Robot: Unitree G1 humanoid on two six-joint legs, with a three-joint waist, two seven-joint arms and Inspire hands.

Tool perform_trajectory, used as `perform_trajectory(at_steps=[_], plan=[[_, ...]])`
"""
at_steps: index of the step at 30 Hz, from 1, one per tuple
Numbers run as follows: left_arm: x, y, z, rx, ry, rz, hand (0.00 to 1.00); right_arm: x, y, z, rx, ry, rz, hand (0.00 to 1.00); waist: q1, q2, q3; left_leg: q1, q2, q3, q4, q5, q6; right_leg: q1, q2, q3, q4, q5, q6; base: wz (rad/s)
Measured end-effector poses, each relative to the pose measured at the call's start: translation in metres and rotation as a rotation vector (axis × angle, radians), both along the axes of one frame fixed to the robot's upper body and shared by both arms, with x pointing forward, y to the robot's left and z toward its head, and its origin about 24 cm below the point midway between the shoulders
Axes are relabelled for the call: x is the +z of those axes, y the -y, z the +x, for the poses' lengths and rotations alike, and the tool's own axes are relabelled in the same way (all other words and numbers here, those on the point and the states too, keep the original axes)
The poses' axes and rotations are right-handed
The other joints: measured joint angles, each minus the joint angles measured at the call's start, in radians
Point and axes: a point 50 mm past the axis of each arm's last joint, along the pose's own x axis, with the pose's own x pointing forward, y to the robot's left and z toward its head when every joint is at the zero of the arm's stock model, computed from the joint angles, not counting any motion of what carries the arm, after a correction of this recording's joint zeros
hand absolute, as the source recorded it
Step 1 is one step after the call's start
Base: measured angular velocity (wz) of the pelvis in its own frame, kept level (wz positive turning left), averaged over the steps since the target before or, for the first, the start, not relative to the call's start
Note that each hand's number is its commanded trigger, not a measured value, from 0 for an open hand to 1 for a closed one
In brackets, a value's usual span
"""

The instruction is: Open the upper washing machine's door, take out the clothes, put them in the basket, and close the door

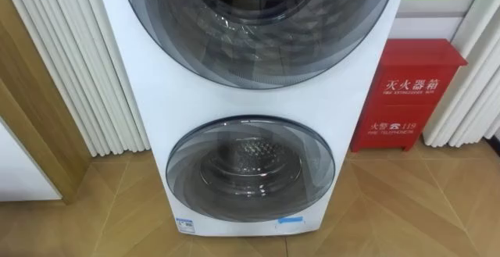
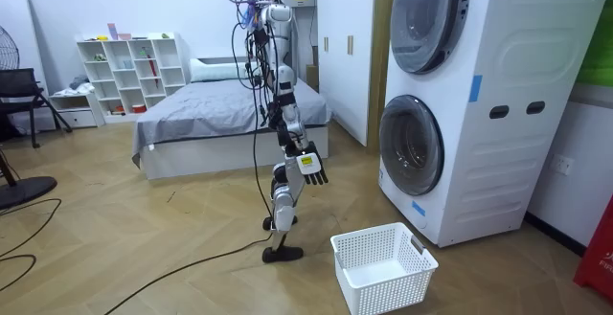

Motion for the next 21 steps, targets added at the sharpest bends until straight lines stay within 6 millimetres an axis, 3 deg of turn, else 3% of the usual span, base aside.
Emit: perform_trajectory(at_steps=[13,21], plan=[[0.0,-0.0001,0.0024,-0.004,-0.01,0.017,0.0,-0.0003,0.0,-0.0004,-0.013,-0.012,0.006,0.0,-0.003,0.008,0.0054,-0.001,0.0,-0.002,-0.001,0.0,0.0,0.0,0.0,-0.002,0.0,0.0,0.0,0.01],[-0.0003,0.0008,0.0039,-0.003,-0.005,-0.008,0.0,0.0001,0.0011,0.0049,-0.021,-0.005,-0.013,0.0,-0.005,0.007,0.0026,-0.002,0.0,-0.002,-0.001,0.0,0.0,-0.002,0.0,-0.001,-0.001,0.0,0.0,0.0]])
